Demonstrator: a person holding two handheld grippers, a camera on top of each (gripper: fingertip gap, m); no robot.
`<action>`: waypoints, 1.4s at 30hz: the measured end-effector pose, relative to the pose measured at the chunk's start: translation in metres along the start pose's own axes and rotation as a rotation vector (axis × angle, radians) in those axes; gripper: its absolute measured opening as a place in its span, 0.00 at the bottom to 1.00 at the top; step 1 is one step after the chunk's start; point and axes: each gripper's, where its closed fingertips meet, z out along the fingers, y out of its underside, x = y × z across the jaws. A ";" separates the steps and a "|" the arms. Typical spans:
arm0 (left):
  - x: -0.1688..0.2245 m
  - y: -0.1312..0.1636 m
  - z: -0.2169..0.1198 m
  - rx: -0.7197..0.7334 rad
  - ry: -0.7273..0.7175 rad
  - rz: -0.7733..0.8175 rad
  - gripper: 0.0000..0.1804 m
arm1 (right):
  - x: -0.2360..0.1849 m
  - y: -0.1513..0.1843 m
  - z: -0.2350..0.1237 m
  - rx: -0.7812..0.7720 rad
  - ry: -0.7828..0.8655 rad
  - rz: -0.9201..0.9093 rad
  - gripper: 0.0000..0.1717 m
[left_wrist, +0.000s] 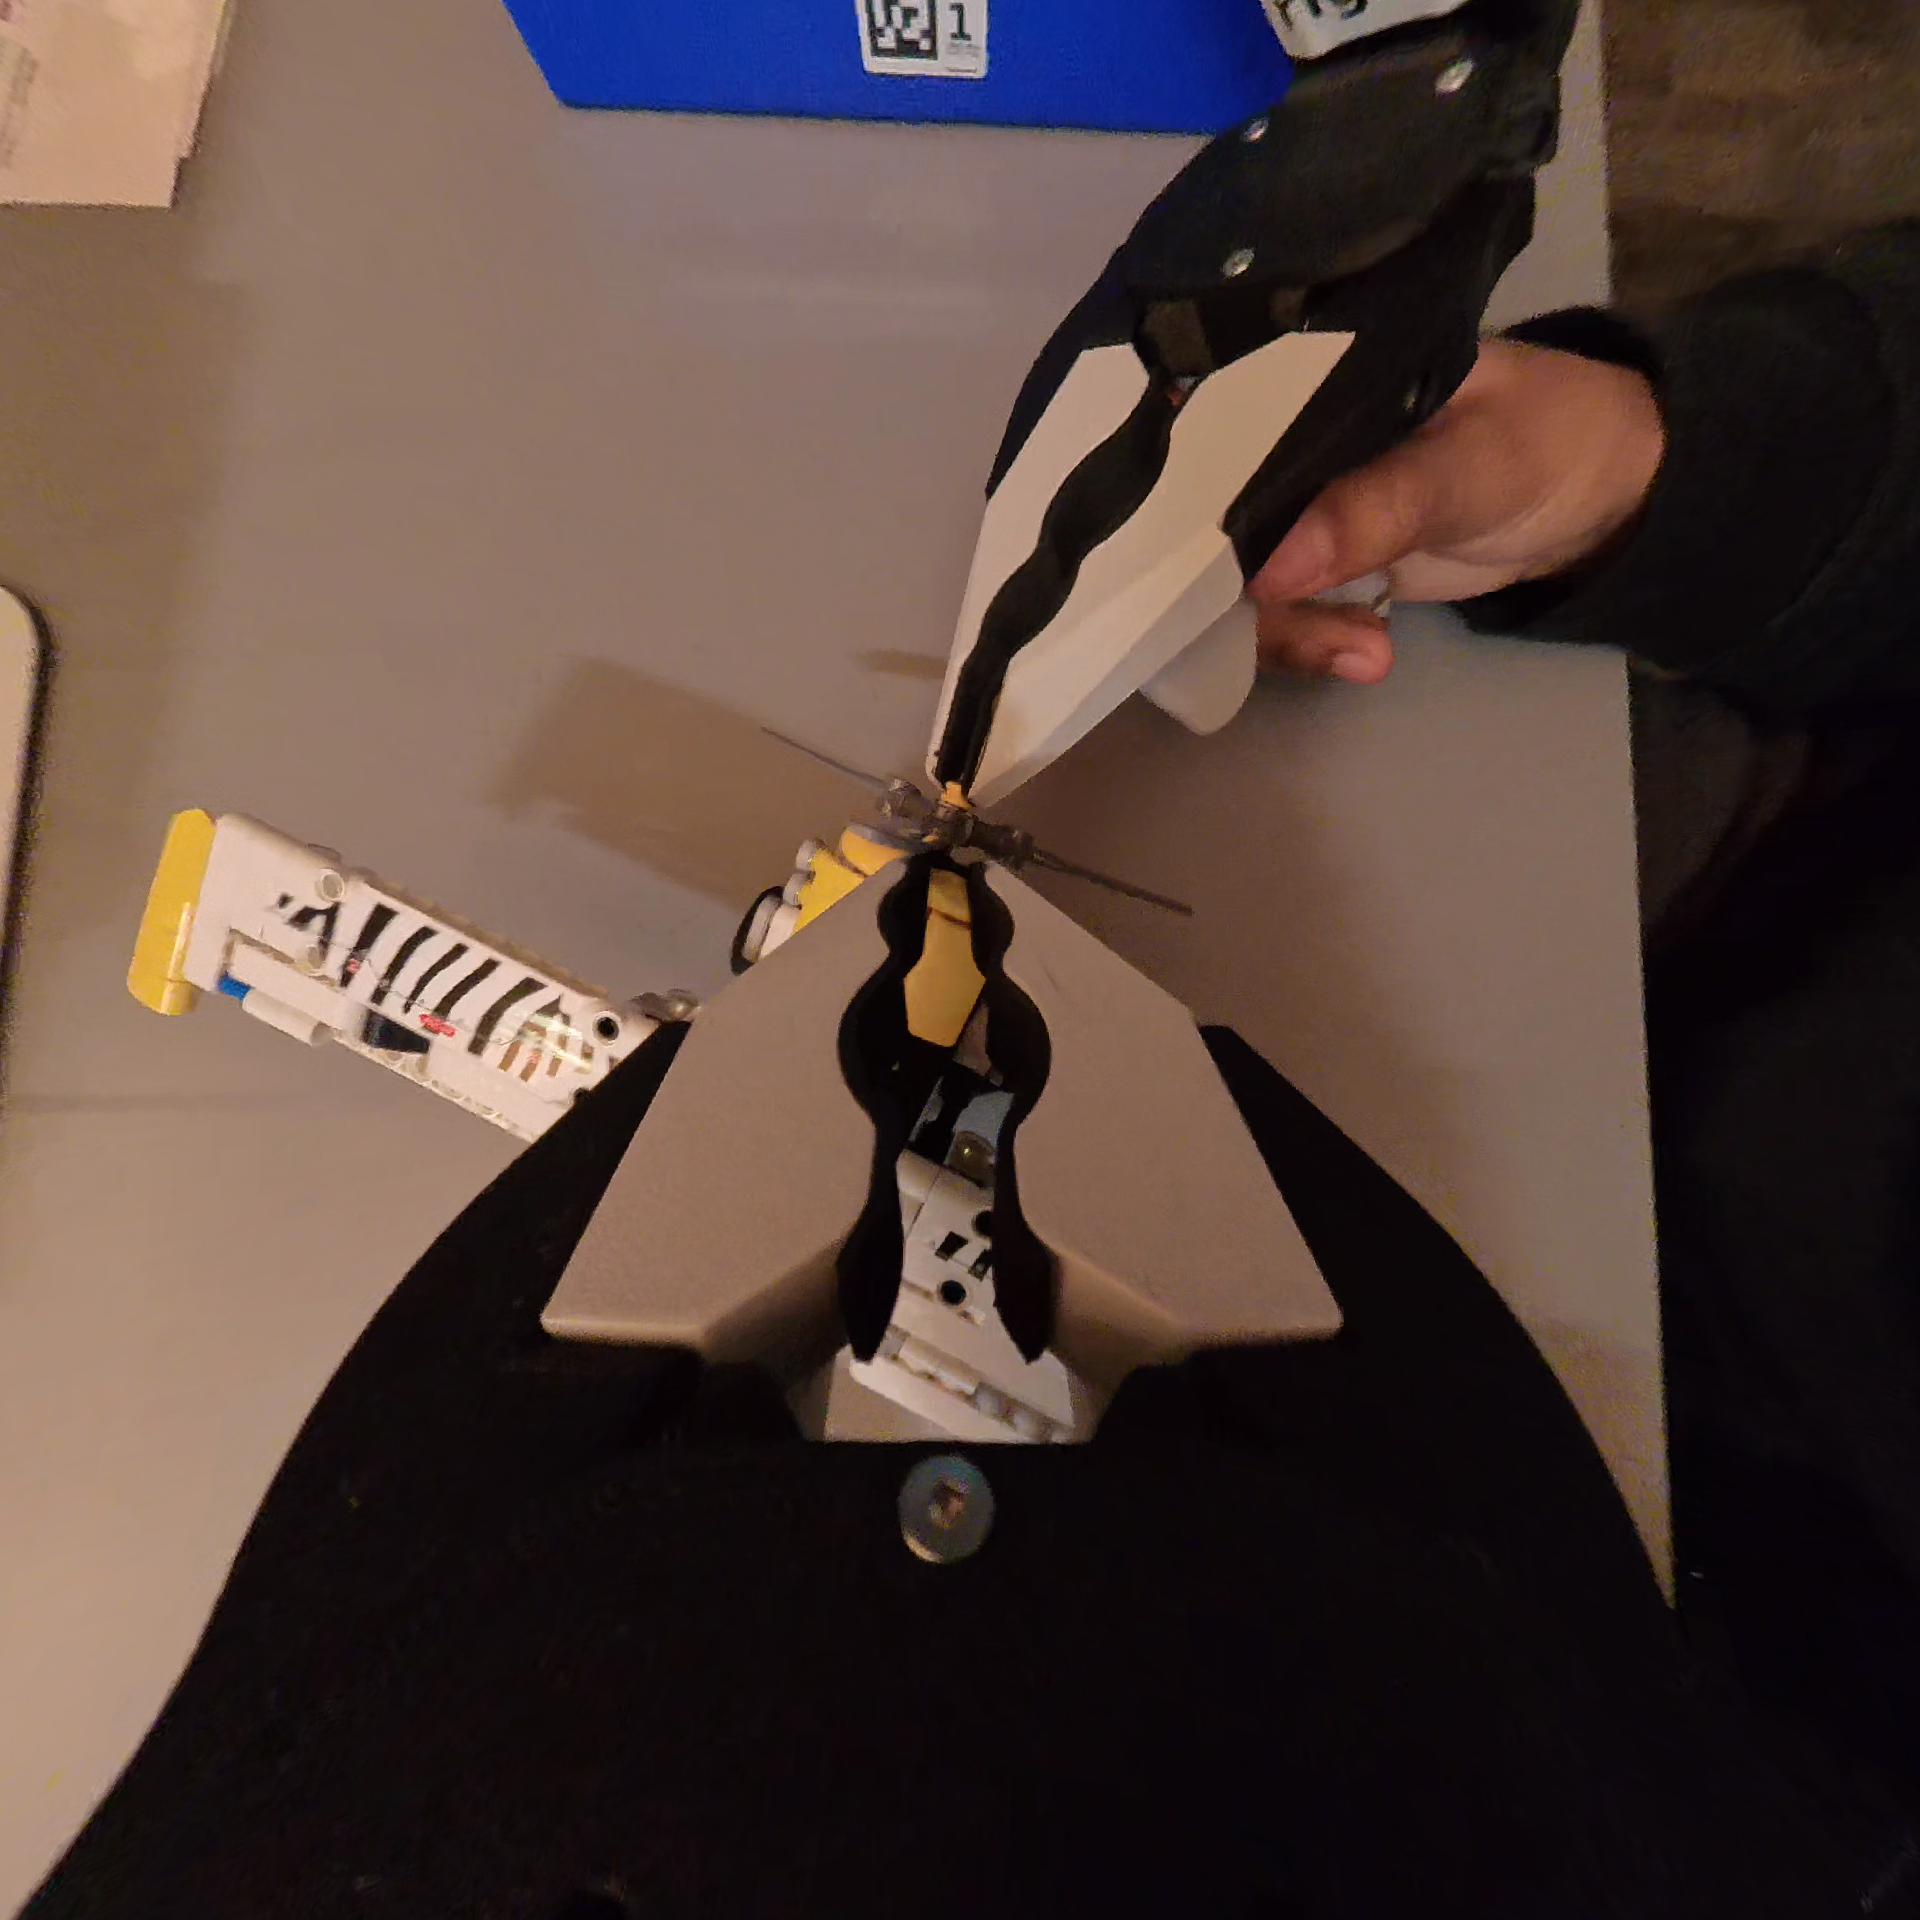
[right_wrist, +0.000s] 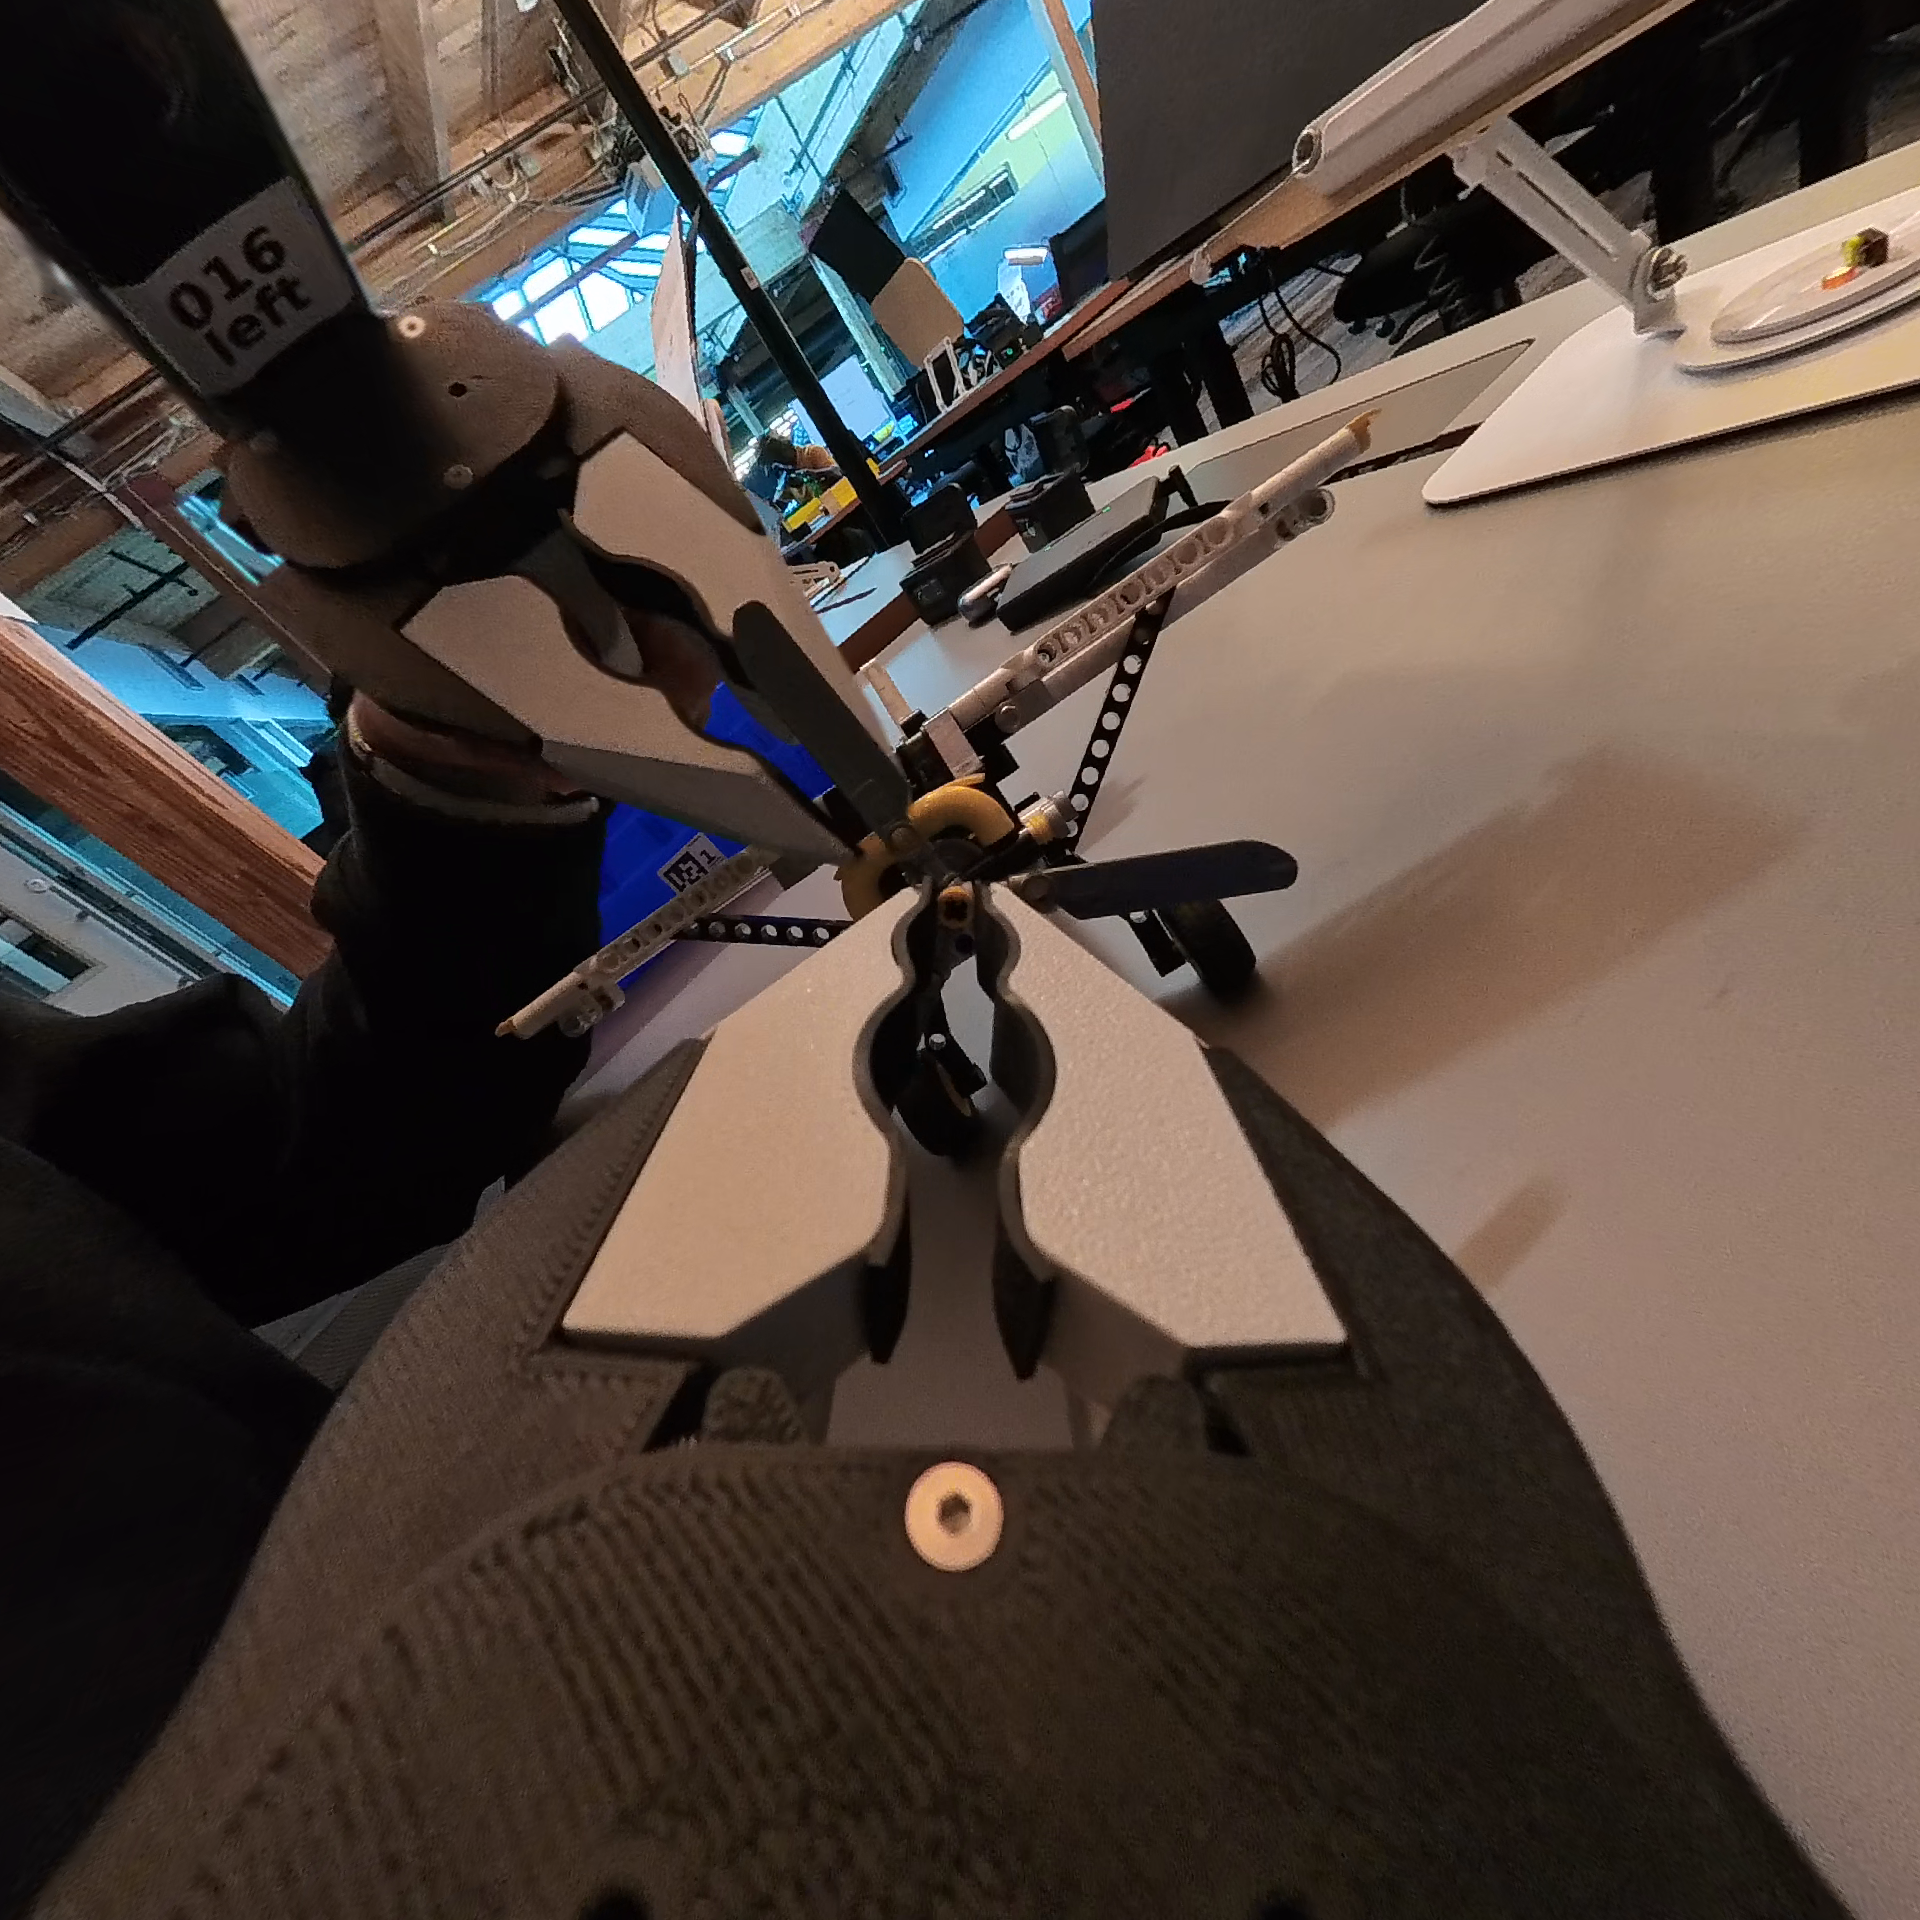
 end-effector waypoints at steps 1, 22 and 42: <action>-0.003 0.001 -0.001 -0.009 -0.031 0.016 0.07 | 0.000 0.000 0.000 0.001 0.000 0.001 0.02; -0.004 0.013 0.021 -0.208 0.134 0.170 0.52 | 0.000 -0.001 -0.003 0.015 0.005 -0.001 0.02; -0.001 0.015 0.022 -0.209 0.197 0.209 0.35 | -0.001 0.007 0.002 -0.037 -0.025 0.055 0.08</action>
